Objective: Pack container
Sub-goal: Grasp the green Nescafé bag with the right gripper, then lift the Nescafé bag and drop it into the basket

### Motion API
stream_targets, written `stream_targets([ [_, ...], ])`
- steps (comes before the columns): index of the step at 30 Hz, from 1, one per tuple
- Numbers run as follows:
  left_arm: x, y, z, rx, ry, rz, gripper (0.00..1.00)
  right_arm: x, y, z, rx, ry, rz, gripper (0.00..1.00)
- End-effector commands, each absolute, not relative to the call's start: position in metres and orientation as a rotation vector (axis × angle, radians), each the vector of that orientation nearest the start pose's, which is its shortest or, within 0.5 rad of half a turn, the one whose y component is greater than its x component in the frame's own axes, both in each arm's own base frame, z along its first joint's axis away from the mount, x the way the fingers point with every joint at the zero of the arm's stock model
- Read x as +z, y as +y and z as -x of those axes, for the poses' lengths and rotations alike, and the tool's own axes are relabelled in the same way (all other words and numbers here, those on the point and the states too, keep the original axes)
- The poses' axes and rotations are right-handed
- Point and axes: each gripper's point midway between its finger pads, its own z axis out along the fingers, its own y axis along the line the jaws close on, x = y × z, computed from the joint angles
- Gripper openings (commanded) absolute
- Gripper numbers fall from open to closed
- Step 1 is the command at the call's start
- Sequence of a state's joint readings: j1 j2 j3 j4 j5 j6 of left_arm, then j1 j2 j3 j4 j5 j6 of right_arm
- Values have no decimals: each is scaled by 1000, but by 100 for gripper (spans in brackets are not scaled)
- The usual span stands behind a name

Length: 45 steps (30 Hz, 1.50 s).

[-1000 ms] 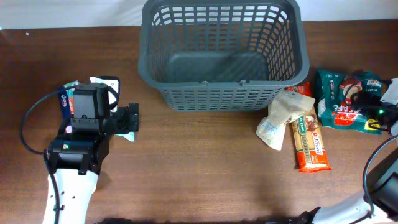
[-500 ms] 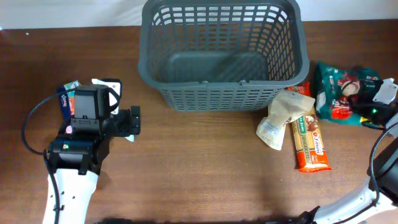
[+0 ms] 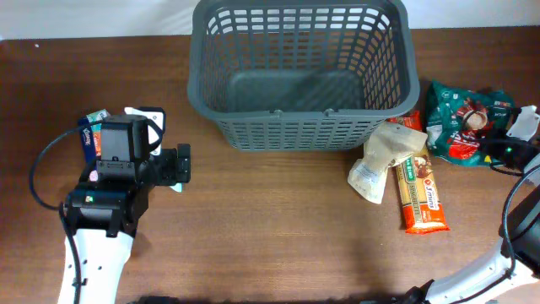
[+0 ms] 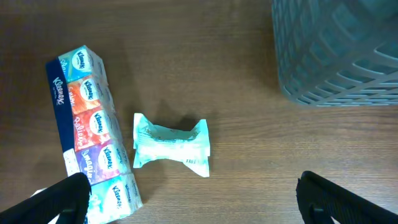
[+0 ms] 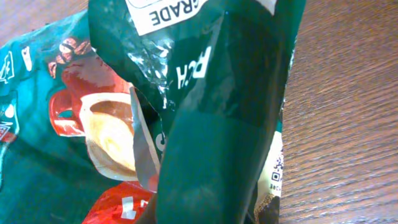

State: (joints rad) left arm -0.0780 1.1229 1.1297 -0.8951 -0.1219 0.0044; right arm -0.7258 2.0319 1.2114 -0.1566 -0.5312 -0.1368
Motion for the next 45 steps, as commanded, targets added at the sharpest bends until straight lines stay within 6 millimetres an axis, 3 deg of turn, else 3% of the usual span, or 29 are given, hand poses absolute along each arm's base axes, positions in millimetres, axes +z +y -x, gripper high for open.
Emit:
stream_targets([
  [1,223,-4,-305,107,2457,-63,99,15,-222,-409,441,2356,-484,3],
  [3,223,-4,-305,107,2457,-63,99,35,-219,-417,477,2314,-446,4],
  [6,223,-4,-305,108,2457,-63,99,85,-222,-428,475,2244,-403,4],
  [14,223,-4,-305,107,2457,-63,99,187,-228,-435,366,2136,-307,3],
  [20,223,-4,-305,108,2457,-63,99,274,-212,-434,363,2006,-187,4],
  [23,223,-4,-305,108,2457,-63,99,329,-199,-431,358,1914,-120,4],
  [24,223,-4,-305,108,2457,-63,99,361,-187,-429,354,1862,-68,4],
  [25,223,-4,-305,108,2457,-64,99,378,-180,-428,349,1837,-43,3],
  [27,221,-4,-305,108,2462,-64,99,456,-129,-419,307,1706,141,4],
  [30,218,-4,-306,109,2473,-65,99,517,-77,-406,295,1586,291,3],
  [31,217,-4,-307,110,2476,-66,99,538,-47,-401,329,1539,350,3],
  [34,216,-3,-307,115,2479,-64,99,551,12,-399,426,1489,470,4],
  [38,216,-3,-307,116,2479,-67,99,535,75,-407,577,1499,578,3],
  [40,216,-3,-307,119,2479,-75,99,510,103,-415,661,1562,620,4],
  [41,216,-3,-306,123,2482,-86,99,481,123,-424,716,1634,661,3],
  [45,214,-3,-304,134,2494,-119,99,440,141,-441,778,1734,685,4],
])
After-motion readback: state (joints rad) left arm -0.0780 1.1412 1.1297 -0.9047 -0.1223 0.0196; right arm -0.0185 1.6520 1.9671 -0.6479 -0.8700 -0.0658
